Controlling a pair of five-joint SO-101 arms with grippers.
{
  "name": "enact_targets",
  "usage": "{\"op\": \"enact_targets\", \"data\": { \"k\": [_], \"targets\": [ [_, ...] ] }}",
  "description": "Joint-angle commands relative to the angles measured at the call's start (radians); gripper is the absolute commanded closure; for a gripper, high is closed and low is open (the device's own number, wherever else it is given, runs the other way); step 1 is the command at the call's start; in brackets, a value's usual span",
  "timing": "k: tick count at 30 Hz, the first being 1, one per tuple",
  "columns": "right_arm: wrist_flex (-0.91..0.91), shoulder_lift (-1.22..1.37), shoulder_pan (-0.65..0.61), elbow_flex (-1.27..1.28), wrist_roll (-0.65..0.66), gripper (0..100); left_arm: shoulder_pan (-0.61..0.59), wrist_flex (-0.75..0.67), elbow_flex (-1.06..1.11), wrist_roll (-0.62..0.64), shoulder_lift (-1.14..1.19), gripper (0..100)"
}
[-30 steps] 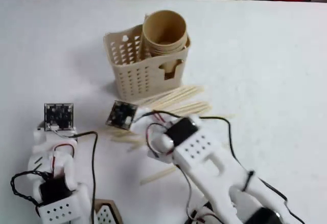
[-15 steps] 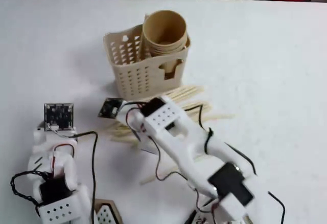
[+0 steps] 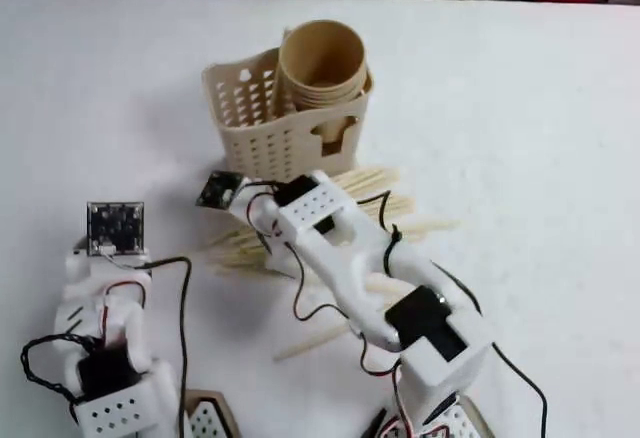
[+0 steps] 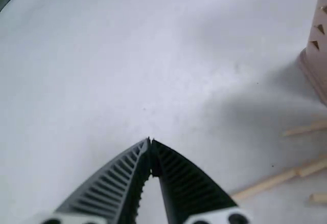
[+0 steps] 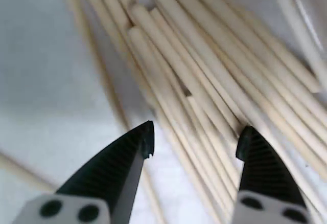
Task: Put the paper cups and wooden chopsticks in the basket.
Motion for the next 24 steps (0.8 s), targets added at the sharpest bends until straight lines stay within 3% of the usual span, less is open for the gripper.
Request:
{"op": "enact_targets", "data": {
  "k": [1, 7, 14, 20, 24],
  "targets": [
    [0.001, 0.021, 0.016, -0.012, 0.011, 78.4, -0.002, -0.003, -0.038, -0.005, -0.010, 98],
    [0.002, 0.019, 0.016, -0.012, 0.011, 97.6, -0.002, -0.003, -0.038, -0.005, -0.010, 98],
    [0.007, 0.018, 0.012, -0.011, 0.011, 97.2, -0.002, -0.003, -0.038, -0.005, -0.010, 98],
    [0.004, 0.027, 0.015, -0.011, 0.011, 89.2, -0.001, -0.003, -0.038, -0.005, -0.010, 98],
    [0.008, 0.025, 0.008, -0.009, 0.011, 98.4, -0.001, -0.005, -0.038, -0.005, -0.010, 98]
  ]
}}
